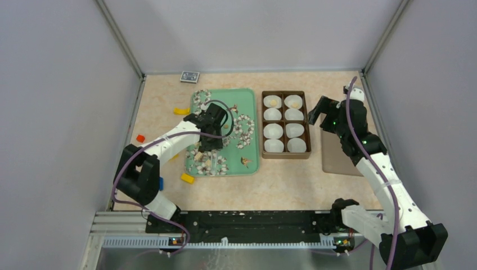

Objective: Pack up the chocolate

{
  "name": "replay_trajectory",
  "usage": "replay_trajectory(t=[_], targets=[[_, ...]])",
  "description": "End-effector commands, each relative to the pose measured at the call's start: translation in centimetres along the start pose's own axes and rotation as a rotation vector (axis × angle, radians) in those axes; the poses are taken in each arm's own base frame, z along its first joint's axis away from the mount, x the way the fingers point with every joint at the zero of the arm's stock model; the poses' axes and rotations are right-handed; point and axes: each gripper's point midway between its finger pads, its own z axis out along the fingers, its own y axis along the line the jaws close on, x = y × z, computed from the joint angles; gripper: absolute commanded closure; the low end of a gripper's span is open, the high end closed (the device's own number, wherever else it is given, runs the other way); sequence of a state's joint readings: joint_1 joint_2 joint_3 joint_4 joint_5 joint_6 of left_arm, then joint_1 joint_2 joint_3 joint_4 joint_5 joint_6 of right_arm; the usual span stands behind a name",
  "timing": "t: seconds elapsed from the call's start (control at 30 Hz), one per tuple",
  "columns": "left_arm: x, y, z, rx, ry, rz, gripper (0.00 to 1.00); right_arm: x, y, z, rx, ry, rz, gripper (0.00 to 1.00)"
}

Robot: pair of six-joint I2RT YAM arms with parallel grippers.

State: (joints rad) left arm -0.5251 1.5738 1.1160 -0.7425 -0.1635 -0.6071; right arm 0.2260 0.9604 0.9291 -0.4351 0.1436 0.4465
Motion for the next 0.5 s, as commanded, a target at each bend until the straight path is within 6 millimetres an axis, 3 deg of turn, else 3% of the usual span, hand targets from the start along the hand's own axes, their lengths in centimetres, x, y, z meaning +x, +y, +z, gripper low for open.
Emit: replay_trajectory(t=[0.0, 0.27, 0.47], targets=[[-1.7, -1.0, -1.0, 0.042, -0.054, -0.015, 0.67, -1.3, 0.9, -0.2, -0.034, -0.029, -0.005, 0.02], [-2.9, -1.5, -2.8, 0.068, -0.072, 0.035, 0.81, 0.6, 1.2, -0.4, -0.054, 0.042, 0.054, 0.02], [-4.1, -2.6, -4.7, 0.126, -0.102, 0.093, 0.91, 4.1, 2.2, -0.3, -0.132, 0.164, 0.104, 0.04]])
